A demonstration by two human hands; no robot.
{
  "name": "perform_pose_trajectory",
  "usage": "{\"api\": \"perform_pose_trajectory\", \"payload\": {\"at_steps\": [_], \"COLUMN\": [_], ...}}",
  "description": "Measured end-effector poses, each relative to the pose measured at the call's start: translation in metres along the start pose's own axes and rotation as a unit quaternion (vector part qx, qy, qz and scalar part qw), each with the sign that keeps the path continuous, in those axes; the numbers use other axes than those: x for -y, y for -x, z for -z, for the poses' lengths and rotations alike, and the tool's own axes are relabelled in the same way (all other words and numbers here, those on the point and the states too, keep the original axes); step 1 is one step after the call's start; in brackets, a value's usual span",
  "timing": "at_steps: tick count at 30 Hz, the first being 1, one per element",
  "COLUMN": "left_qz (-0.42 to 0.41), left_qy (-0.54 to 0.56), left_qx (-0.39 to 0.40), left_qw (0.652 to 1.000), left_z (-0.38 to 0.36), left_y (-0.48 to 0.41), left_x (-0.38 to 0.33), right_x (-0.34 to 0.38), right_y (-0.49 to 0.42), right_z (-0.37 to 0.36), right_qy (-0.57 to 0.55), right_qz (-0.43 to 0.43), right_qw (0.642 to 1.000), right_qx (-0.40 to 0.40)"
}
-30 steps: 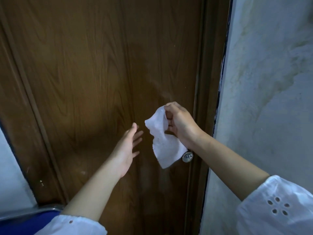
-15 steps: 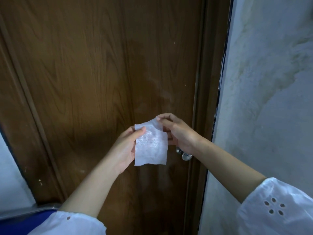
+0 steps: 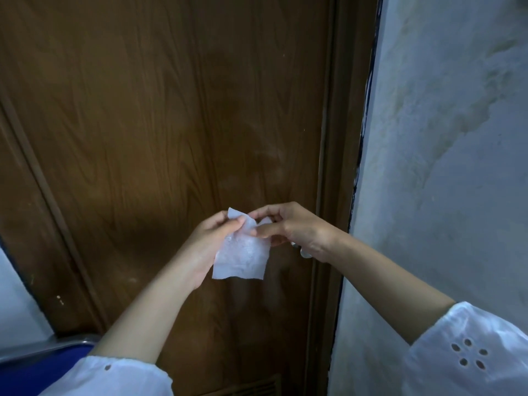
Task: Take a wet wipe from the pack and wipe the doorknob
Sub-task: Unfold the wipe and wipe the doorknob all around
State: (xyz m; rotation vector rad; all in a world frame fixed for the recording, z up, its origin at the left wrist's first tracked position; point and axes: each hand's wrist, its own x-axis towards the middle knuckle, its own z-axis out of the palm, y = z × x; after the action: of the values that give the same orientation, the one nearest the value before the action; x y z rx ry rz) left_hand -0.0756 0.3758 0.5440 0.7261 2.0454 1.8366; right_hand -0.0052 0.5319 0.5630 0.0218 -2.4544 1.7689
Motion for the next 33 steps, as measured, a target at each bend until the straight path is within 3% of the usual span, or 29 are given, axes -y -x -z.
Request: {"api": "perform_pose_trajectory", "payload": {"at_steps": [10,18,23,29,33], "left_qz": [-0.078,-0.008,0.059,0.049,-0.013], "left_qy": [-0.041,0.093,0.101,0.041,-0.008], "left_qx": [-0.060,-0.067,-0.025,0.008,0.018], "left_qw": [0.994,0.993,0.993,0.998,1.000], "left_z": [-0.034,-0.080,-0.094,-0.095,-0.097], "left_y": [-0.012,-0.036,-0.053,-0.089,-0.116], "left_x": [0.016,0.036,0.053,0.070,0.084], "right_x": [-0.021,-0.055,-0.080,-0.109,-0.129], "right_y": [0.017,0.009,-0.008,-0.030,-0.040], "right_z": [0.033,0.072,0.080,0.079,0.081], "right_qy": [0.003,-0.050,-0.066,0.009,0.112], "right_qz": [-0.003,-0.004,-0.011,0.010,0.019], "right_qw": [0.999,0.993,0.985,0.971,0.958], "right_qx": [-0.040,-0.109,-0.162,-0.239,-0.261]}}
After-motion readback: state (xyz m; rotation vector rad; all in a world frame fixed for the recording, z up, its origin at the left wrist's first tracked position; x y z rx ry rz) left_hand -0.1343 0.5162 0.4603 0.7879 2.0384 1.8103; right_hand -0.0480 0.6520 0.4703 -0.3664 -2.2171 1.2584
